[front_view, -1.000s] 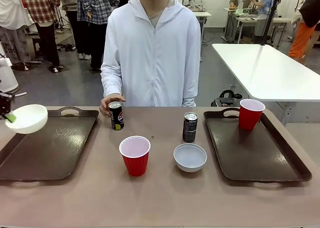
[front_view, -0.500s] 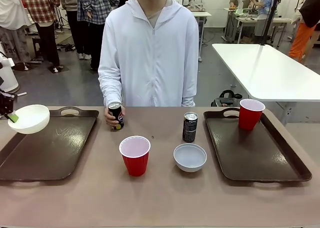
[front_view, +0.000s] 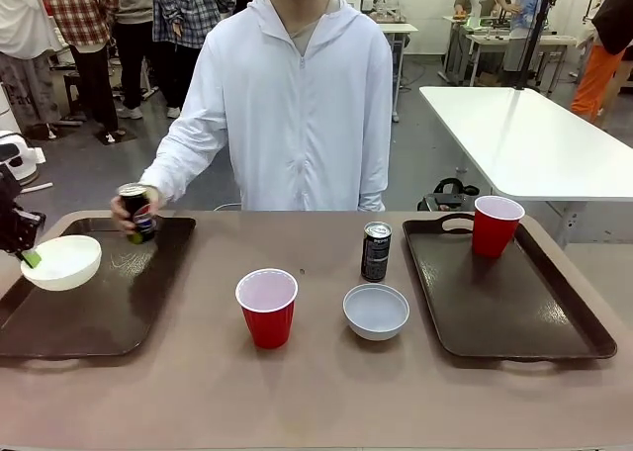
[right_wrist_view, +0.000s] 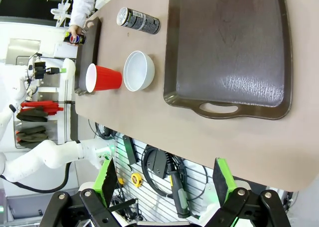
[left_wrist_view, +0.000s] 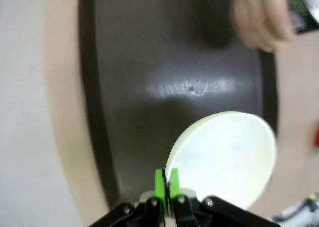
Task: Prepare tableware on both trays.
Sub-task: Pick up a Picnic Bowl from the table and place it on a Handle tray.
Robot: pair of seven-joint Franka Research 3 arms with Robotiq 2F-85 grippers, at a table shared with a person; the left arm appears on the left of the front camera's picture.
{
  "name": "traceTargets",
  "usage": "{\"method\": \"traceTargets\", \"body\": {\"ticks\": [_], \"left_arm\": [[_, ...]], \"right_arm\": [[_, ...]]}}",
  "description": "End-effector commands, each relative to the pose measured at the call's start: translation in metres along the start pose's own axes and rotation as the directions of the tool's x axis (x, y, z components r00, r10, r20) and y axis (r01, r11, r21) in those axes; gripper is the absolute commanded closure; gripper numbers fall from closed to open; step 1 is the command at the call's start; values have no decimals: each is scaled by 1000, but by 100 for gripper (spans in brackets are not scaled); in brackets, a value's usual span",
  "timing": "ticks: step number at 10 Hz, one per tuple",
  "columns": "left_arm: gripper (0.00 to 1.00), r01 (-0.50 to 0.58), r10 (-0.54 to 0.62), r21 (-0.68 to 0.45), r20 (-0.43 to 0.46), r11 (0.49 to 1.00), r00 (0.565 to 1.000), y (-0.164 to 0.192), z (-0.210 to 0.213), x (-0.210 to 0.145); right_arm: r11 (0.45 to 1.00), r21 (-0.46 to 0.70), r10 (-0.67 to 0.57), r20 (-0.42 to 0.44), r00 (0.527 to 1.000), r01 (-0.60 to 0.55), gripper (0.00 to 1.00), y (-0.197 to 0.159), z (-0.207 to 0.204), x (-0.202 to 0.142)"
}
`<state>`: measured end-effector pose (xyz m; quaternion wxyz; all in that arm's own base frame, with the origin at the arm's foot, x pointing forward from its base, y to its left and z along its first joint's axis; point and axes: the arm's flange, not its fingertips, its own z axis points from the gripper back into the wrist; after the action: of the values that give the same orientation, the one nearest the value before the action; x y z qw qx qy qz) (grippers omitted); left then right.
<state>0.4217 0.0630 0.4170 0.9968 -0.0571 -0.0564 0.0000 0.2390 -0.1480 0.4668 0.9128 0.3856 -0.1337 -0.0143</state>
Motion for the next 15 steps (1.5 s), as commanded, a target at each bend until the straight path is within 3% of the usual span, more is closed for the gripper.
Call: {"method": "traceTargets", "body": {"ticks": [1, 2, 3, 7, 9, 11, 15], "left_arm": [[96, 127, -122, 34, -128, 991, 984, -4, 51, -54], [96, 242, -227, 79, -159, 967, 961, 3, 78, -90], [96, 241, -221, 120, -163, 963, 962, 9, 85, -99], [96, 175, -159, 95, -155, 980, 975, 4, 68, -90], [96, 119, -122, -35, -72, 992, 990, -11, 44, -69], [96, 83, -82, -21, 30, 996, 996, -25, 2, -46], [96, 55, -53, -61, 44, 997, 998, -23, -60, -22]], "right_arm": [[1000, 19, 5, 2, 1000, -5, 0, 0, -1, 0], [1000, 19, 5, 2, 1000, -5, 0, 0, -1, 0], [1000, 19, 5, 2, 1000, -5, 0, 0, -1, 0], [1000, 19, 5, 2, 1000, -5, 0, 0, -1, 0], [1000, 19, 5, 2, 1000, -5, 0, 0, -1, 0], [1000, 19, 5, 2, 1000, -5, 0, 0, -1, 0], [1000, 19, 5, 2, 1000, -5, 0, 0, -1, 0]]}}
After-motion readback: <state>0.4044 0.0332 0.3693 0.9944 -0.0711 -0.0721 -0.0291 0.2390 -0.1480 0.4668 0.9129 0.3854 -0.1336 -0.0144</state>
